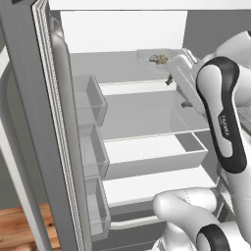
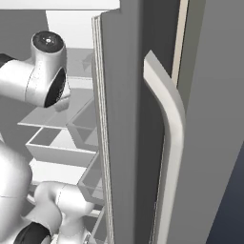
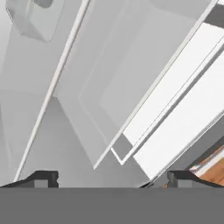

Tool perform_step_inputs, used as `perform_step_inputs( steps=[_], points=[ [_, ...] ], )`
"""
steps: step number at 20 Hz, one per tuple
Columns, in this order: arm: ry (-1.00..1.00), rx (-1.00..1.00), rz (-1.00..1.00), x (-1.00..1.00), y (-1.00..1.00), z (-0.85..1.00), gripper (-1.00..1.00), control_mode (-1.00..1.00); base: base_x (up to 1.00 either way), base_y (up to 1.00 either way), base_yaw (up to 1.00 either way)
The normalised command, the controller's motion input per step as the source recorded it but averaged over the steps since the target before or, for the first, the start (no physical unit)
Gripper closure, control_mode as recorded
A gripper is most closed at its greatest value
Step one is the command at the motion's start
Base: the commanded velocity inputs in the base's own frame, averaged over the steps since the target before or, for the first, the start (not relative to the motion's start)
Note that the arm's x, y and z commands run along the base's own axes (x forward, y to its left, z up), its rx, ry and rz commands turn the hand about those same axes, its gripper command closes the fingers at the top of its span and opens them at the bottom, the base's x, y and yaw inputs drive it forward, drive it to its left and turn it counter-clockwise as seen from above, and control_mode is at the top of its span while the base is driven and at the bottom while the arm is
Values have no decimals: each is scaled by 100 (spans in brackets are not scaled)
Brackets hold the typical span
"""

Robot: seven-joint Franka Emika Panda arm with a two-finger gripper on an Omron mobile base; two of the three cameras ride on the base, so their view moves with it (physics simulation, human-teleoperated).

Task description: Place two dumplings into each of the tupperware containers and then place the containers in the fridge.

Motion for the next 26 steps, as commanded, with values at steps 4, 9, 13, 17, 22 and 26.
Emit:
perform_step_inputs(
  steps=[4,9,13,17,22,26],
  points=[
    [23,-52,28,-52,15,-32,-100,-100,0,0,0],
    [22,-43,40,-49,0,-61,-100,-100,0,0,0],
    [18,-30,34,-42,0,-68,-100,-100,0,0,0],
    [3,-5,16,-8,-22,-45,-100,-100,0,0,0],
    [0,0,12,-1,-15,-47,-100,-100,0,0,0],
    [-12,0,7,-25,-1,-2,-100,-100,0,0,0]
  ],
)
